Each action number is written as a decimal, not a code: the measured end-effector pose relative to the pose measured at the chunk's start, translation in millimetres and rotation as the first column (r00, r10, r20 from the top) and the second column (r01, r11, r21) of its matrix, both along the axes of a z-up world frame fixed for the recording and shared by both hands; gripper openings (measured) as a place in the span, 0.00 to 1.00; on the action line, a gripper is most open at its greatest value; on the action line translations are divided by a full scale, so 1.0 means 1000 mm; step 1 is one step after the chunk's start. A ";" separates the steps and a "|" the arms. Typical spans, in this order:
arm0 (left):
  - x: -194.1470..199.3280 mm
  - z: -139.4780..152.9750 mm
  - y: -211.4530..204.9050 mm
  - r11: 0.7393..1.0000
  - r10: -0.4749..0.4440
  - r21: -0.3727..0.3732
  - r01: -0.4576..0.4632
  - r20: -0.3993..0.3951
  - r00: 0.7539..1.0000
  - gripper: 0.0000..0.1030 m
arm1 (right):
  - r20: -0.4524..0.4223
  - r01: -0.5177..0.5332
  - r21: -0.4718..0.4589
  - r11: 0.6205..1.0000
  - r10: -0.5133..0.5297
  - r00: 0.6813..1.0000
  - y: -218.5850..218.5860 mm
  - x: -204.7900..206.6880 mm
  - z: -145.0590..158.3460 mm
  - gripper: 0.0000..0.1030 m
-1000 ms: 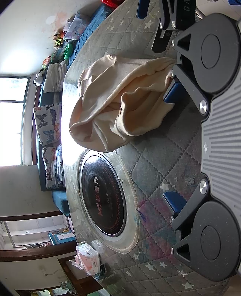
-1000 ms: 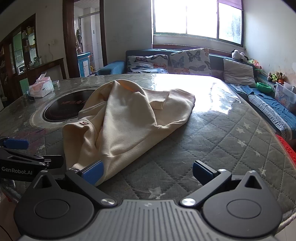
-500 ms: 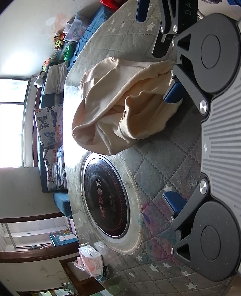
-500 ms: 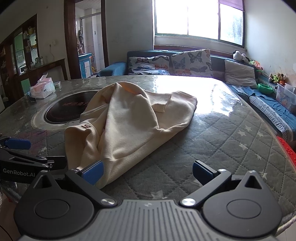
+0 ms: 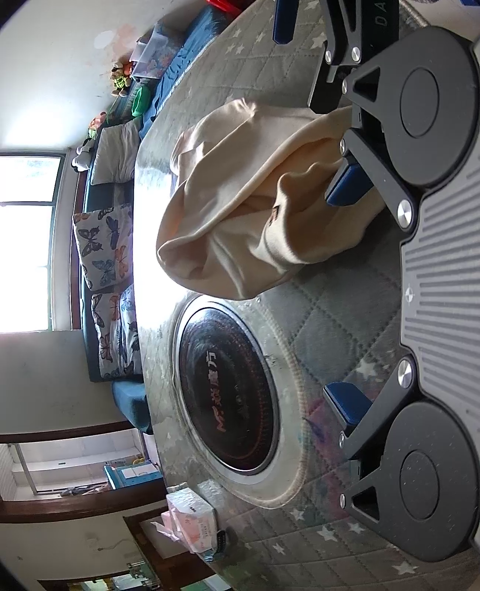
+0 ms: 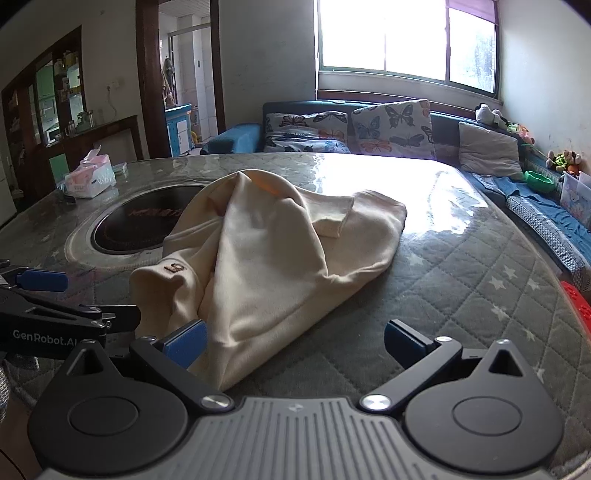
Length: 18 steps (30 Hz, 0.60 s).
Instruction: Fold clothes
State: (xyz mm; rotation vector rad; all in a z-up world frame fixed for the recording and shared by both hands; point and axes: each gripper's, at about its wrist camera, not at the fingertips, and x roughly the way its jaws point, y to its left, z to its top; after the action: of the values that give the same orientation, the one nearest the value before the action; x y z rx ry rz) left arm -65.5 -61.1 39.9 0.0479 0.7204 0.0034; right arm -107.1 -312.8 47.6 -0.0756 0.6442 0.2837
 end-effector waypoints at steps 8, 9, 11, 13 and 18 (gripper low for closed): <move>0.023 0.008 0.003 0.999 -0.012 0.030 0.011 0.036 0.999 1.00 | -0.015 -0.012 0.015 1.000 0.012 1.000 -0.002 0.024 0.006 0.93; 0.027 0.009 0.005 0.999 -0.011 0.030 0.010 0.040 0.999 1.00 | -0.016 -0.013 0.016 1.000 0.014 1.000 -0.002 0.028 0.007 0.92; 0.034 0.011 0.008 0.999 -0.008 0.031 0.007 0.048 0.999 0.99 | -0.022 -0.029 0.021 0.999 0.030 0.999 -0.001 0.039 0.011 0.87; 0.041 0.014 0.012 1.000 -0.006 0.027 0.005 0.056 0.998 0.97 | -0.030 -0.047 0.028 0.998 0.048 0.998 0.001 0.051 0.015 0.82; 0.051 0.013 0.022 1.000 0.006 0.005 -0.007 0.050 0.999 0.90 | -0.015 -0.115 0.014 0.993 0.115 0.993 0.019 0.080 0.028 0.74</move>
State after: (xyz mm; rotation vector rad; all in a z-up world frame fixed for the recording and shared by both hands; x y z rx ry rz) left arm -14.2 -39.3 53.1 0.0499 0.6708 0.0125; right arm -27.5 -294.0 75.7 -0.0981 0.6543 0.3996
